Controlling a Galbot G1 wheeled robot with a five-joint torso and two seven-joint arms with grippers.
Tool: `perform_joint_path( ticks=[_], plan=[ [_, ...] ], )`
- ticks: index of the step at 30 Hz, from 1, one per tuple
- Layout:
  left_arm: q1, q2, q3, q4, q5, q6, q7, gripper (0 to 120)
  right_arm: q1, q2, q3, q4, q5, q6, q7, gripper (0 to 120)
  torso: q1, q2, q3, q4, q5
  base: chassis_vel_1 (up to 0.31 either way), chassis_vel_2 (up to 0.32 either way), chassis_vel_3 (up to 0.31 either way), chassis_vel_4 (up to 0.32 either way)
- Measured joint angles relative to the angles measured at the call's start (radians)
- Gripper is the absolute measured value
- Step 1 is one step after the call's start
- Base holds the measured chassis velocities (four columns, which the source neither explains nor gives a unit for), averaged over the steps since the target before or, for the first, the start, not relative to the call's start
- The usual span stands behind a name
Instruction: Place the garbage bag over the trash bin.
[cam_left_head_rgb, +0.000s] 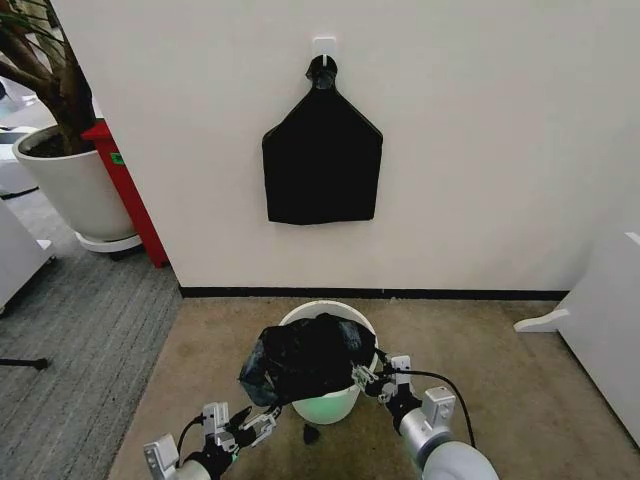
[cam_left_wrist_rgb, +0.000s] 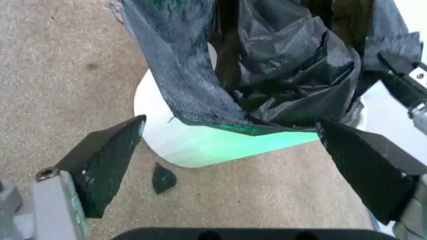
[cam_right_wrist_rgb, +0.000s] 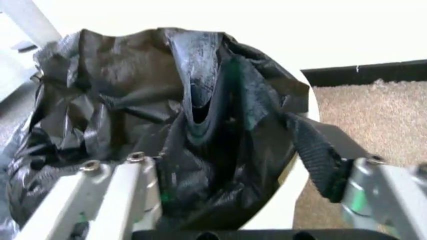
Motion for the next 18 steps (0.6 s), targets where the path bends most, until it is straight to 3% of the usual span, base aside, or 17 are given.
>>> perform_joint_path(
  ticks=[7,18],
  plan=[
    [-0.022,-0.035,0.011,0.034,0.033,0.002,0.023,100,0.005,0.002,0.002,-0.005,0.002,0.003,0.002,37,0.000,0.000,0.000,-0.0001,0.0000,0.000,0.000,0.000,0.000],
    [-0.047,-0.144,0.020,0.087,0.033,0.004,0.032,100,0.016,0.000,0.003,0.006,0.024,0.005,0.041,11,0.000,0.000,0.000,0.0000,0.0001,0.000,0.000,0.000,0.000]
  ],
)
